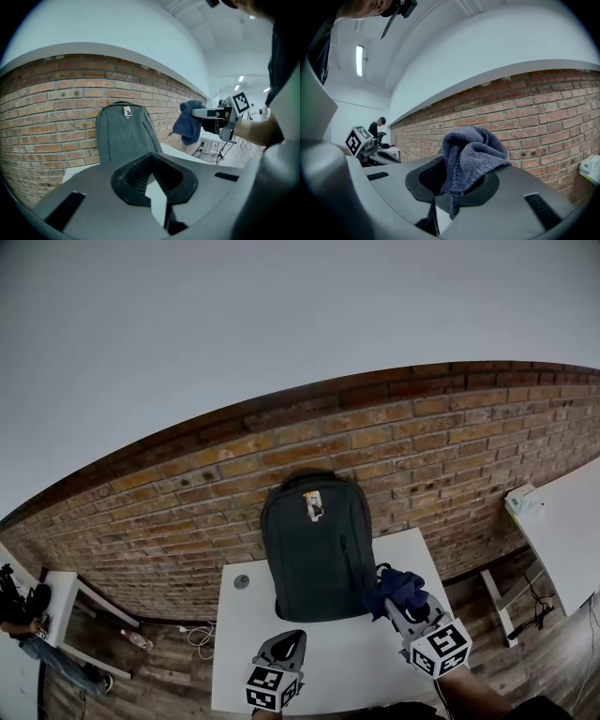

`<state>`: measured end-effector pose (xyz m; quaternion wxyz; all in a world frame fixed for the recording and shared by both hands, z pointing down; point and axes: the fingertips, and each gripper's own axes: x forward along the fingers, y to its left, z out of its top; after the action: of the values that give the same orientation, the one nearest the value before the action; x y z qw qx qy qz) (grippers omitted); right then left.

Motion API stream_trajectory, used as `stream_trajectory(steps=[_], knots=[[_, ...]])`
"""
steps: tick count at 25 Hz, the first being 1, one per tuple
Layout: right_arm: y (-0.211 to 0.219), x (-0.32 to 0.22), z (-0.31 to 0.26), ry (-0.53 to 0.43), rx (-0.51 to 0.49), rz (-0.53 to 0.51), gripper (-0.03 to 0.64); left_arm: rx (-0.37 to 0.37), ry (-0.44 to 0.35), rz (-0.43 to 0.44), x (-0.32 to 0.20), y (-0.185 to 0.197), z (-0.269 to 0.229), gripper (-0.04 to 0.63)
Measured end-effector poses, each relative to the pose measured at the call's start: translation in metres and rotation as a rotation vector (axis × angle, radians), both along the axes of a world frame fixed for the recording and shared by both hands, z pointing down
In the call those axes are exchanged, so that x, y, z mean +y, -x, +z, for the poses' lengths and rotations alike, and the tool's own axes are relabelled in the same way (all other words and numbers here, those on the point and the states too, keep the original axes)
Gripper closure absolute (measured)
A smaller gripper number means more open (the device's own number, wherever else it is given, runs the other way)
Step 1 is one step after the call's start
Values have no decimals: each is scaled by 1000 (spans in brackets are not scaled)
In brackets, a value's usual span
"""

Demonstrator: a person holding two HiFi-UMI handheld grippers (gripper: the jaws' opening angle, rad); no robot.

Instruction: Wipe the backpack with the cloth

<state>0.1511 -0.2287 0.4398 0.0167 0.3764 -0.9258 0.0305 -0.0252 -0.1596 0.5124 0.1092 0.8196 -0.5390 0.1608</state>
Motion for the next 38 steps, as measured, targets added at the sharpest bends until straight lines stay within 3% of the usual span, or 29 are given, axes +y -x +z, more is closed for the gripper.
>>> stream_trajectory(steps=[6, 10, 18, 30, 34, 38], knots=[[2, -17, 2, 15, -22, -28, 566, -42, 37, -21, -10, -2, 6, 614], [11, -21, 5, 24, -18, -41, 566, -22, 53, -55, -14, 11, 8, 614], [32, -30, -7, -6, -13, -11, 566, -16, 57, -22, -20, 29, 9, 614], [122, -65, -61, -121, 23, -69, 566, 26, 54, -66, -18, 99, 12, 614], [158, -91, -73, -19, -72, -142, 566, 60, 41, -102, -16, 121, 13, 614], [190, -121, -83, -19, -21, -164, 566, 79, 49, -139, -12, 142, 23, 614]])
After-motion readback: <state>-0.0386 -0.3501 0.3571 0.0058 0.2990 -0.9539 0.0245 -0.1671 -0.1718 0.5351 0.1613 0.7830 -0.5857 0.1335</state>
